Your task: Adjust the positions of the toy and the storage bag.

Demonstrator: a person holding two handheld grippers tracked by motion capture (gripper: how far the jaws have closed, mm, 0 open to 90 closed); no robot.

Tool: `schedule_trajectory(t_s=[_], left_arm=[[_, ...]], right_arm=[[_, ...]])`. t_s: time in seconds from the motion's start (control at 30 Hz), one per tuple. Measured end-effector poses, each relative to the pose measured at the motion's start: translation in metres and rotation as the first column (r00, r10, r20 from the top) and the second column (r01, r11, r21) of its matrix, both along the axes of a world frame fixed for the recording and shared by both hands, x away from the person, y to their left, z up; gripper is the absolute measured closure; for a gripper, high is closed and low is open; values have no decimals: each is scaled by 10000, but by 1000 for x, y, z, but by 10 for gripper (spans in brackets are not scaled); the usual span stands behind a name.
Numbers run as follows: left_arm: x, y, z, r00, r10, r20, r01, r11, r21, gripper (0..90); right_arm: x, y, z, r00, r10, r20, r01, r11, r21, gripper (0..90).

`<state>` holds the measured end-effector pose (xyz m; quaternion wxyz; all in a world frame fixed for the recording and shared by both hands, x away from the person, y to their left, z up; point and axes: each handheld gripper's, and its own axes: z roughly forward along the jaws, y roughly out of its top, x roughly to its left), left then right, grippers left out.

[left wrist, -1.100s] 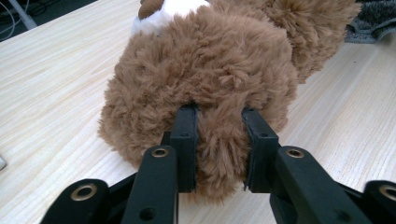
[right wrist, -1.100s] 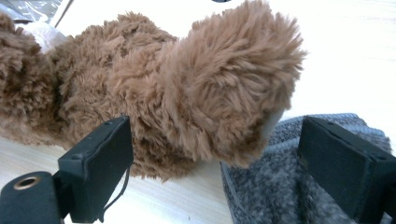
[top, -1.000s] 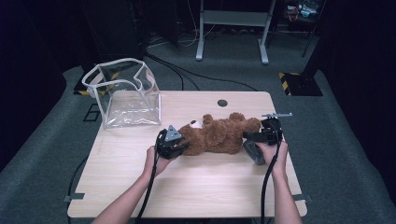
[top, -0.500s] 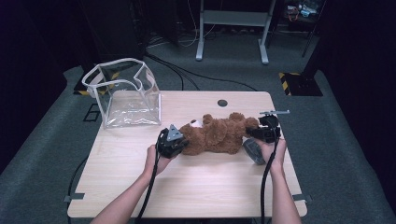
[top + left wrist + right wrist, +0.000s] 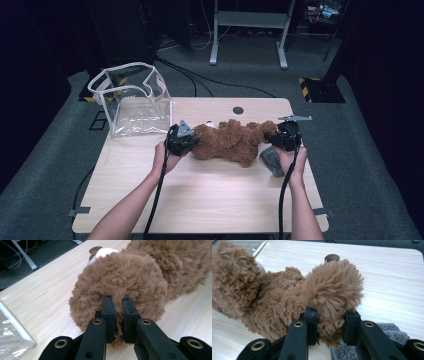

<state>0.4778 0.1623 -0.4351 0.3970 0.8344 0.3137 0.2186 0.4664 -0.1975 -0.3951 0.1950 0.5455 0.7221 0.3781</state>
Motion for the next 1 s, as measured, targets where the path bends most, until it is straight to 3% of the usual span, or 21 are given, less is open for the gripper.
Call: schedule_trajectory(t_s=[0.37,0.6,0.67,0.9,1.0], left_arm=[[18,0,13,9996,216,167,-214,9997,-90,832],[33,-2,23,9990,363,279,-365,9993,68,832],[37,-3,24,9990,341,298,-350,9989,297,832],[47,-8,25,9987,433,286,-446,9978,487,831],[55,-10,18,9986,518,54,-521,9958,757,830]], right_arm=[[-14,6,20,9982,104,590,-101,9999,-51,712],[-25,13,32,9954,212,939,-198,9997,-161,713],[-29,16,35,9951,229,961,-215,9996,-157,713],[-43,25,36,9940,364,1028,-337,9990,-279,713],[-49,31,29,9952,439,878,-419,9988,-247,711]])
